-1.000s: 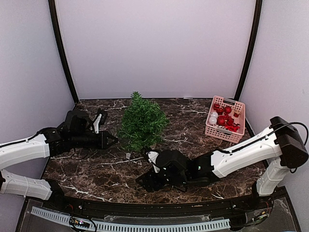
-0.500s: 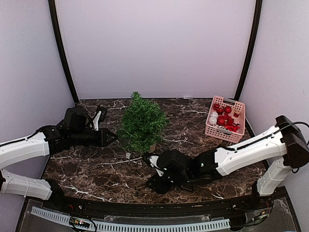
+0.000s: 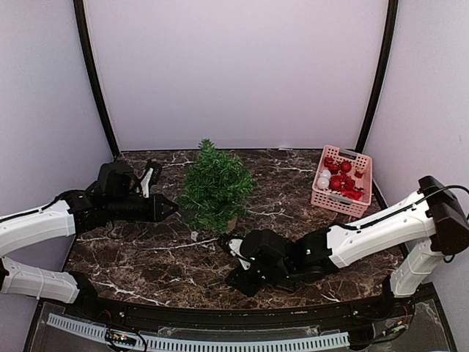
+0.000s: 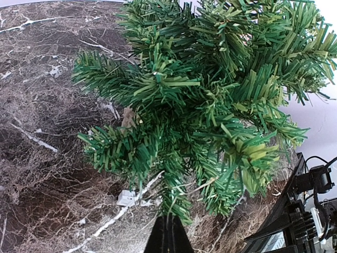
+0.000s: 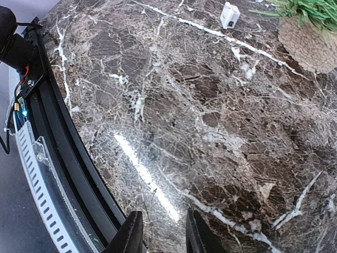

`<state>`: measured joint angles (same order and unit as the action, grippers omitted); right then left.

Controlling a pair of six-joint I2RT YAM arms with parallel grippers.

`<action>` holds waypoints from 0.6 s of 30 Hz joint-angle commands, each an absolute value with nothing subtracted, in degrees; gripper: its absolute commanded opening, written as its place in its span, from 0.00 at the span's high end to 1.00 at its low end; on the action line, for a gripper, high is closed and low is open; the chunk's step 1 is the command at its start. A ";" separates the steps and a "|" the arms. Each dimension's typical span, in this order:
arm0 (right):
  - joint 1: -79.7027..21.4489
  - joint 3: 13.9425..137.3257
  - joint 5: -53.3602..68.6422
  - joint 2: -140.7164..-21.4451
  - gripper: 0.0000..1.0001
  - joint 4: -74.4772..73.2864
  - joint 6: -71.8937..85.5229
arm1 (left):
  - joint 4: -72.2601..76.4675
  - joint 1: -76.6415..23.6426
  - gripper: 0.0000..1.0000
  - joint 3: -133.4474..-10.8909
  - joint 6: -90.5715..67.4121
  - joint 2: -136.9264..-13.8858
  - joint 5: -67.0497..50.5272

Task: Decorate the small christmas tree
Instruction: Pick up the light string from the center of the board.

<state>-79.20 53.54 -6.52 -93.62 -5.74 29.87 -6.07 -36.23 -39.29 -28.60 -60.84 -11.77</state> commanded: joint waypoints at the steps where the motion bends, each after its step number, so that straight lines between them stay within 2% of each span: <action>1: -79.80 53.33 -5.72 -94.40 0.70 -1.93 29.85 | -6.24 -35.77 1.00 -40.83 -27.69 -60.81 -12.26; 5: -79.76 54.14 -5.16 -95.30 0.74 -0.54 29.44 | -6.11 -35.70 1.00 -40.70 -27.81 -60.69 -12.31; 11: -79.70 53.89 -5.70 -95.70 0.99 2.36 30.30 | -5.67 -35.48 1.00 -40.78 -27.86 -60.77 -12.58; 18: -79.71 53.05 -7.76 -90.24 1.00 2.15 32.15 | -5.45 -34.65 1.00 -41.42 -28.15 -61.24 -12.66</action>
<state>-79.22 53.54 -5.96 -95.07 0.10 30.79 -6.04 -35.38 -39.33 -28.58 -60.97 -12.05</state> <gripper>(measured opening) 0.007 0.011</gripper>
